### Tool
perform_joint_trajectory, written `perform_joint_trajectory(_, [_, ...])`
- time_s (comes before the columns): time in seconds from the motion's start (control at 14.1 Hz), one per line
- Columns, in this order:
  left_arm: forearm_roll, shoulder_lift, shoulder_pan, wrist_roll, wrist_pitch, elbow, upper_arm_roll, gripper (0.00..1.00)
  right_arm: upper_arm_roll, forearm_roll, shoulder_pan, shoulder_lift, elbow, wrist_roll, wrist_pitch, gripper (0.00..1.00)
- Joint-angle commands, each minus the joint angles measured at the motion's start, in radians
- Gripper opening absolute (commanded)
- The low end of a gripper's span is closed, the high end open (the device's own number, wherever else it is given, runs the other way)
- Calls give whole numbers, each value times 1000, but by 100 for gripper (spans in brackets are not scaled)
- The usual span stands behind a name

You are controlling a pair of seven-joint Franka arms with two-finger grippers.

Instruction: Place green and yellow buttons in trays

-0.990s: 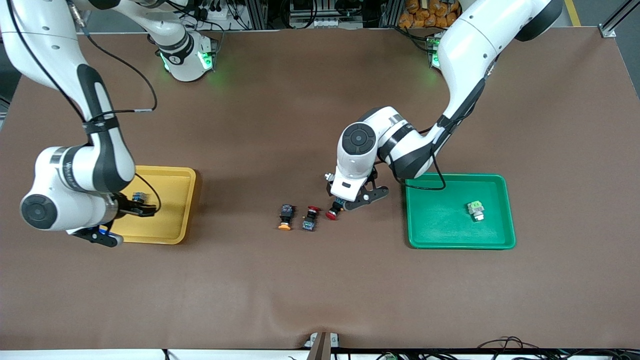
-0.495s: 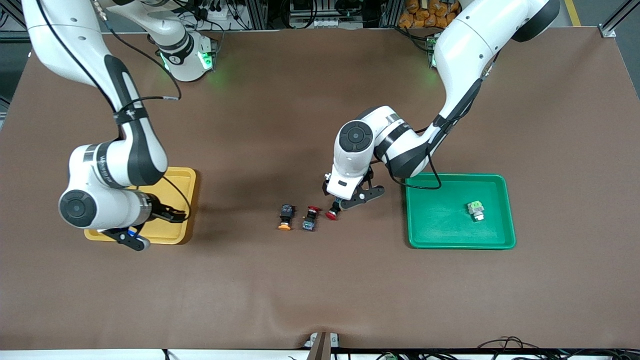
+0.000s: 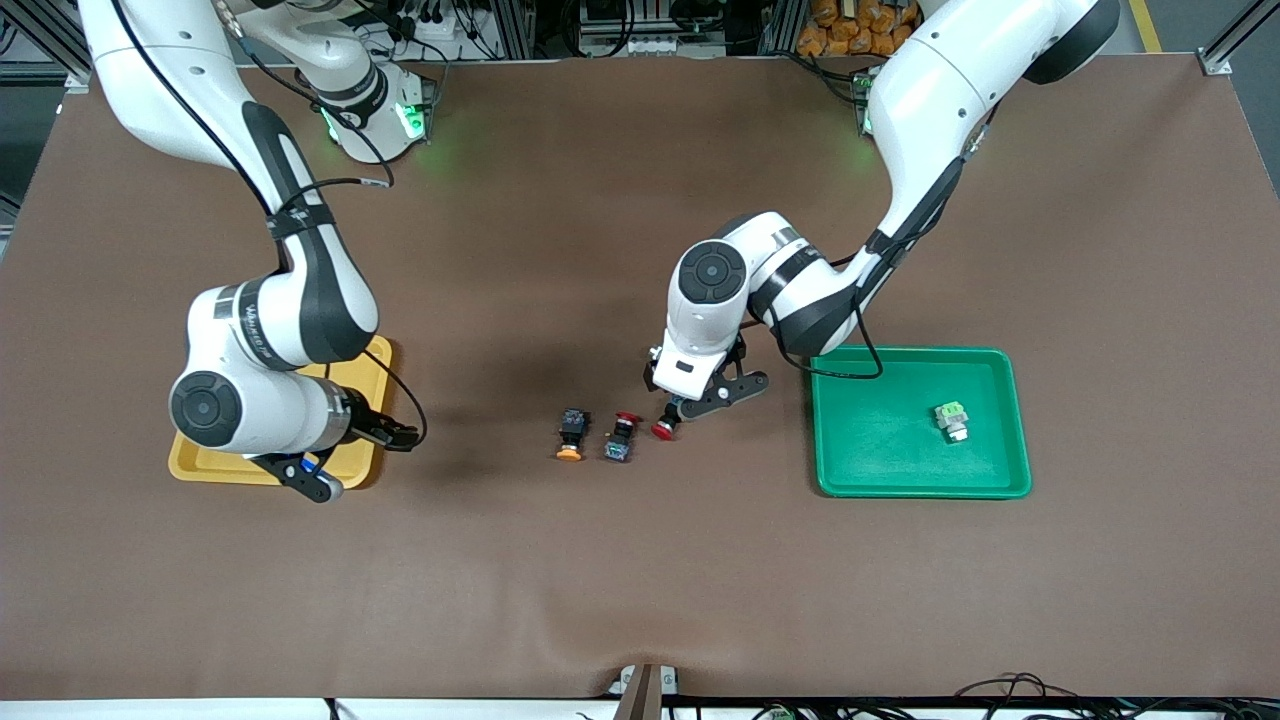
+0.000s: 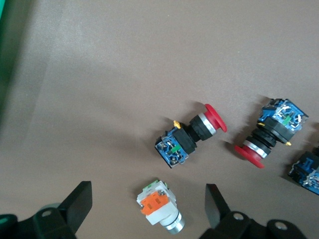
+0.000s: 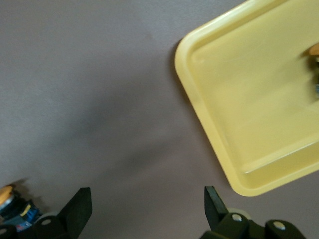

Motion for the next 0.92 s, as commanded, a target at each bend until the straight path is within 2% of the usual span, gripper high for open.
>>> perform_joint_trajectory(0.0, [26, 22, -15, -27, 19, 28, 6, 100, -1, 15, 17, 28, 30, 36, 15, 100])
perform_joint_trajectory(0.21, [29, 37, -27, -27, 61, 29, 6, 100, -1, 22, 23, 36, 31, 46, 29, 100])
perform_joint_trajectory(0.35, [26, 43, -76, -36, 72, 28, 45, 100, -1, 49, 35, 43, 40, 58, 38, 100])
perform_joint_trajectory(0.64, [31, 39, -91, -177, 72, -42, 63, 100, -1, 51, 64, 68, 43, 130, 105, 100])
perform_joint_trajectory(0.85, [24, 49, -91, -273, 73, -53, 63, 100, -1, 51, 96, 83, 43, 193, 171, 100])
